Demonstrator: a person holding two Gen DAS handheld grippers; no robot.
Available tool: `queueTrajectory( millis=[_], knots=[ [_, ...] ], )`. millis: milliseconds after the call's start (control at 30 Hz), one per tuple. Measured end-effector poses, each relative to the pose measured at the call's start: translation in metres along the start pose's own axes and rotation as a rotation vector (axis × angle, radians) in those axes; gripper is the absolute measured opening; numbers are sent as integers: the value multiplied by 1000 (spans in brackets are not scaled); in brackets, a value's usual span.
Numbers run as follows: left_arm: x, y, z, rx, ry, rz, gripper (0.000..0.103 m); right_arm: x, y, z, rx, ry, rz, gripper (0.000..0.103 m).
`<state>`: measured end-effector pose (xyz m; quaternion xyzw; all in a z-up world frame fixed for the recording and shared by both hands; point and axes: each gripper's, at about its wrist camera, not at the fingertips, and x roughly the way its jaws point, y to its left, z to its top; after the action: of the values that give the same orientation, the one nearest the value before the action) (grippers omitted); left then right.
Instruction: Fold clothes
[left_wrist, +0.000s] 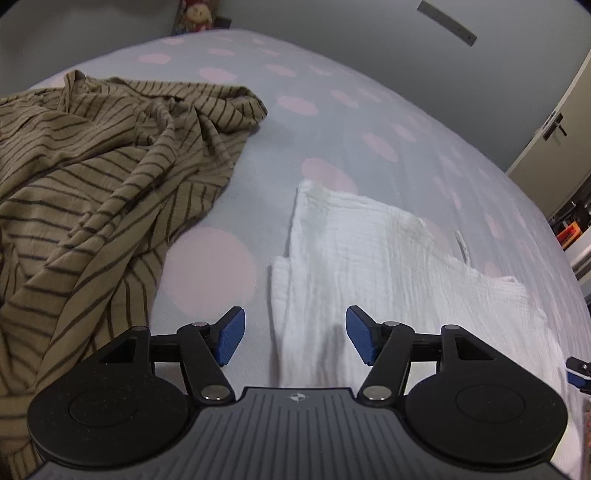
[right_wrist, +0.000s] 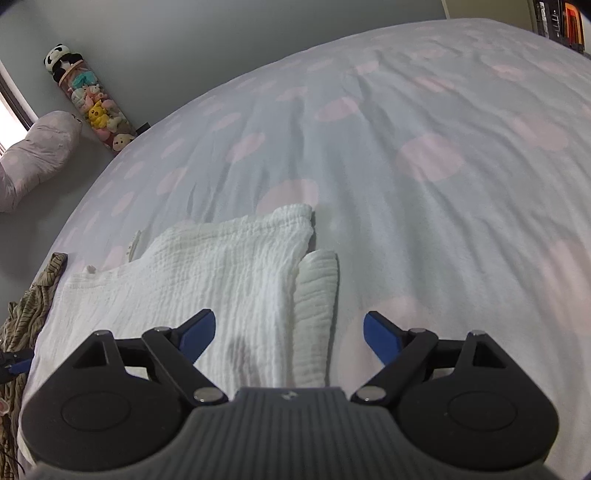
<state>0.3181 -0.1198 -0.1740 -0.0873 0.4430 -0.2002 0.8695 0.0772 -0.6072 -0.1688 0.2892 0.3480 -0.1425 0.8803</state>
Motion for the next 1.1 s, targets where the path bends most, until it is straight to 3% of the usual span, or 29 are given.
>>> queueTrajectory(
  millis=[100,167,333,467,633,733,867,933,967,1000,1100],
  knots=[
    [10,4,-7,-6,-15,-13,66,8,-4,-5,4,-7,25,97],
    [11,1,-12,25,-27,-24,78,12,-6,-9,-2,-17,50,103],
    [13,-6,-18,54,-50,-14,87,12,-10,-19,-6,-61,76,103],
    [13,-5,-20,28,-72,-25,89,13,-14,-24,-2,-94,97,103],
    [14,-11,-22,101,-67,-17,91,15,-11,-21,-39,-92,93,103],
    [14,-10,-21,91,-74,-24,91,12,-9,-20,-51,-102,77,99],
    [16,-13,-16,94,-57,-13,91,12,-3,-19,-89,-112,42,78],
    [18,-15,-14,98,-51,0,91,12,0,-18,-107,-112,42,60],
    [19,-16,-13,93,-51,5,89,12,1,-18,-112,-106,44,45],
    [19,-17,-13,93,-52,17,86,13,2,-18,-113,-94,50,32],
    [16,-18,-14,99,-66,52,66,13,2,-16,-90,-73,61,14]
  ],
)
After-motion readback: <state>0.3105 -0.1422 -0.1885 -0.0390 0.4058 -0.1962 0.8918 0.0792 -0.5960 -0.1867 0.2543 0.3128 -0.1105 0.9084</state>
